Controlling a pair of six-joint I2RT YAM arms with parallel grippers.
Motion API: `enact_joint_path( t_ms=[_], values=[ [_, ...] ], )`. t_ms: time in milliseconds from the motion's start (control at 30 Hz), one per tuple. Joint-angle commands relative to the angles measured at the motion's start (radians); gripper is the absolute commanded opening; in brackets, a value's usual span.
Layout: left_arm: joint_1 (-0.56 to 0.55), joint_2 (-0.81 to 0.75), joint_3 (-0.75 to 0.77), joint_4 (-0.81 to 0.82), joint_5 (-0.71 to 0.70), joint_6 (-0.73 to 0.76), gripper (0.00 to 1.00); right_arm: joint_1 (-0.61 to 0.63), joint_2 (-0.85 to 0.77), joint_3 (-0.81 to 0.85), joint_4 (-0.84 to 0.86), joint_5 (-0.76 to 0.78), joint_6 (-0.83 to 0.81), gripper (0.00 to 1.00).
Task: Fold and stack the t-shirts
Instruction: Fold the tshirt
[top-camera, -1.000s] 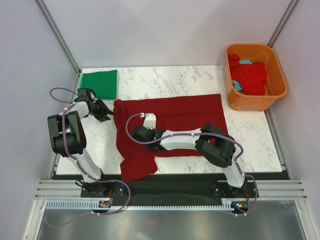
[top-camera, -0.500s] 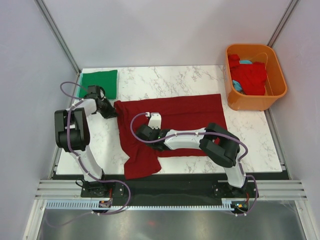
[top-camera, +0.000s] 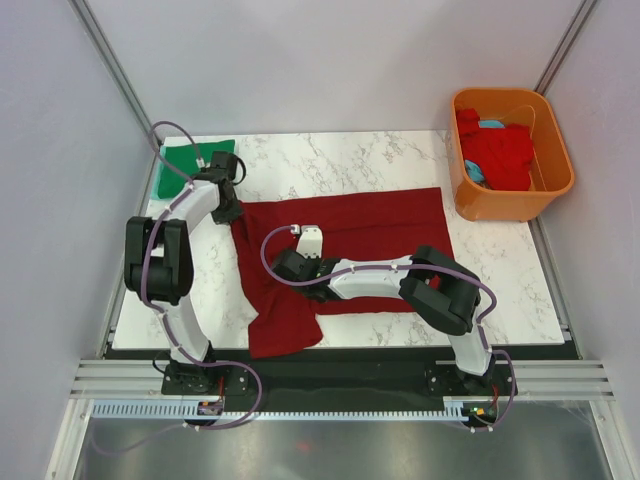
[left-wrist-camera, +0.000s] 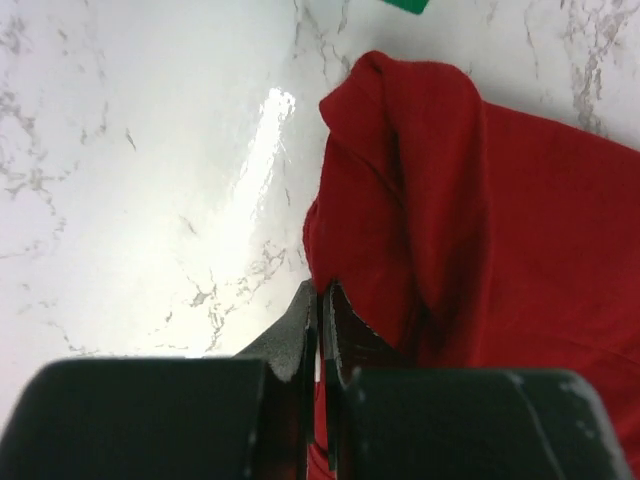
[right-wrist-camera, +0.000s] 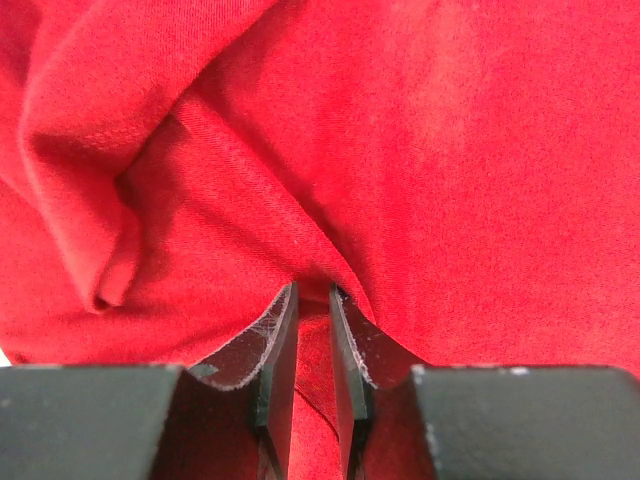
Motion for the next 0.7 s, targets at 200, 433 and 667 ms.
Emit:
enact_joint_path(
  t_ms=[200,433,667],
  values=[
    [-0.116,0.067,0.134,-0.032,-0.052,0.084,0.02,-0.001,-0.001,-0.014,-0.027,-0.021,-0.012,0.27],
    [-0.145,0.136,0.170,-0.032,0.094,0.090,0.04,-0.003,-0.007,-0.025,-0.025,-0.022,-0.010,0.27],
    [-0.147,0.138,0.164,-0.034,0.126,0.137,0.32,-0.003,-0.010,-0.023,-0.025,-0.021,-0.012,0.27]
  ],
)
